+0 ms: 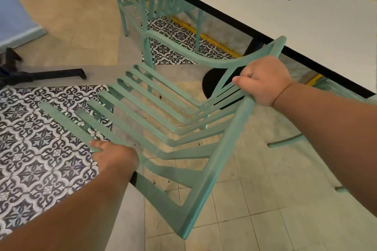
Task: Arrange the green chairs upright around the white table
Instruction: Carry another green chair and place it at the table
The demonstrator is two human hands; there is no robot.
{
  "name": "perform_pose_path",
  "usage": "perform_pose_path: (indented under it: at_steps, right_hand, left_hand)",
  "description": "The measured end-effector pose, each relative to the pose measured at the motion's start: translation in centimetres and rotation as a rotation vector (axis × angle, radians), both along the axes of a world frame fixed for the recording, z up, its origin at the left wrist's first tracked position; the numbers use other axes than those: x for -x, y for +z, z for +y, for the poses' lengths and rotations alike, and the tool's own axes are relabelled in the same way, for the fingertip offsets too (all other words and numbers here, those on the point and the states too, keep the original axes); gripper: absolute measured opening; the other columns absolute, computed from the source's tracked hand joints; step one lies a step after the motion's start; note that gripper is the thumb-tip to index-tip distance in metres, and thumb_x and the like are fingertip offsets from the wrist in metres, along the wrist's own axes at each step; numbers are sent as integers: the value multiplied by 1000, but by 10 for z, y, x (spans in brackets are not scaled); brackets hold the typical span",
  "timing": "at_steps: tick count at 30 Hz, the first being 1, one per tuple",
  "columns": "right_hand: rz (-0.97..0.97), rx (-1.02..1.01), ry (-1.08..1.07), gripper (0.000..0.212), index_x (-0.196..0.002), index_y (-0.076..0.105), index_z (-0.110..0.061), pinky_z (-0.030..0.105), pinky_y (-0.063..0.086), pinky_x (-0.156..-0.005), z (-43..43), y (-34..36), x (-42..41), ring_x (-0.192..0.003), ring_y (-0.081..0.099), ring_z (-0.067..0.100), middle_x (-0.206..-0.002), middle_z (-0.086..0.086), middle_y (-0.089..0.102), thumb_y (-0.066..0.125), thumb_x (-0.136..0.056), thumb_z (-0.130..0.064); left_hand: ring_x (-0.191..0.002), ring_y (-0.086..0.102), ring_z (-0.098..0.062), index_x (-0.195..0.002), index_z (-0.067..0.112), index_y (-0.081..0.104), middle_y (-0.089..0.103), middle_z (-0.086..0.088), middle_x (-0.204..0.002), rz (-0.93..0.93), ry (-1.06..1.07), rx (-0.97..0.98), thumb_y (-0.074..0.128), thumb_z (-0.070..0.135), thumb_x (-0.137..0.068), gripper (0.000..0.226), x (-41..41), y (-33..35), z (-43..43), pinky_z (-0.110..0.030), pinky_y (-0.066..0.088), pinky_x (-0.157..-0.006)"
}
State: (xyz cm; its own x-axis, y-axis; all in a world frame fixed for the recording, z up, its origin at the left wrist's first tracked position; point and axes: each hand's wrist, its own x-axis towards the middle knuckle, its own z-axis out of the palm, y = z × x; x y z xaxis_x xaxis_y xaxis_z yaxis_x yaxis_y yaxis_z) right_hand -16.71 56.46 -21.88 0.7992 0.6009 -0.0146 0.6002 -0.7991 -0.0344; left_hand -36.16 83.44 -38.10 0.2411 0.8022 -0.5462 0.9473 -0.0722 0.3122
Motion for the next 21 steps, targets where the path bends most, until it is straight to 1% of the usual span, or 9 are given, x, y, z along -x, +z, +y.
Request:
perform_pose_path:
  at_steps: [4, 7, 9, 10, 13, 17, 19, 20, 21]
  right_hand:
    - [-44, -13, 28, 60, -47, 38, -15, 43, 42, -56, 1, -2, 2, -49, 46, 31, -48, 12, 45, 30, -89, -57]
    - [-57, -1, 11, 54, -47, 33, -21, 42, 46, -58, -1, -4, 4, -50, 47, 31, -47, 4, 42, 52, -95, -35]
    - [-60, 27, 15, 56, -48, 28, -21, 42, 48, -56, -1, -4, 8, -49, 47, 31, -46, 2, 39, 60, -94, -24]
    - [-59, 45, 35, 55, -48, 26, -20, 41, 47, -55, -3, -5, 10, -47, 45, 31, -45, 3, 38, 58, -93, -23]
    - [-74, 43, 23, 47, -47, 32, -17, 40, 44, -54, -6, -6, 16, -49, 45, 30, -46, 6, 42, 41, -90, -36]
    - [-110, 62, 110, 47, -49, 18, -25, 37, 44, -48, -10, -8, 30, -42, 34, 25, -44, -2, 28, 44, -89, -26]
    - [-128, 104, 71, 43, -48, 32, -23, 37, 38, -52, -9, -8, 36, -47, 36, 23, -47, -1, 35, 24, -87, -41]
    - [-130, 108, 13, 49, -50, 42, -22, 36, 35, -56, -10, -10, 39, -49, 38, 20, -49, 0, 41, 16, -81, -49]
    - [-134, 89, -40, 52, -50, 46, -24, 35, 33, -59, -12, -12, 41, -50, 38, 15, -50, -1, 44, 14, -77, -56]
  left_hand:
    - [-124, 46, -46, -156, 8, -19, 23, -31, -153, 10, -2, -3, 51, -1, -92, 96, -2, 4, 3, -55, 45, -96]
    - [-130, 42, -45, -156, 8, -19, 22, -31, -153, 11, -12, -8, 51, 1, -93, 95, -3, 2, 6, -55, 43, -100]
    - [-131, 42, -46, -157, 10, -19, 21, -30, -154, 4, -19, -16, 51, 1, -92, 96, -3, 1, 8, -55, 43, -100]
    - [-131, 41, -46, -157, 10, -19, 21, -31, -154, -1, -29, -20, 52, 1, -92, 96, -3, 0, 10, -54, 43, -100]
    - [-130, 42, -47, -157, 11, -19, 22, -30, -154, 8, -67, -31, 52, 2, -91, 97, -5, -1, 14, -54, 44, -100]
    - [-131, 42, -47, -157, 8, -18, 22, -31, -154, 9, -122, -39, 52, 3, -93, 95, -6, 2, 19, -55, 43, -102]
    - [-134, 37, -44, -157, 6, -17, 18, -27, -159, 20, -161, -52, 49, 2, -94, 92, -7, 2, 22, -54, 41, -104]
    - [-135, 36, -43, -157, 6, -16, 15, -25, -161, 23, -176, -58, 49, 2, -94, 91, -7, 3, 23, -54, 41, -104]
    - [-136, 37, -43, -157, 7, -16, 15, -24, -161, 24, -185, -61, 49, 2, -94, 91, -8, 2, 25, -54, 41, -104]
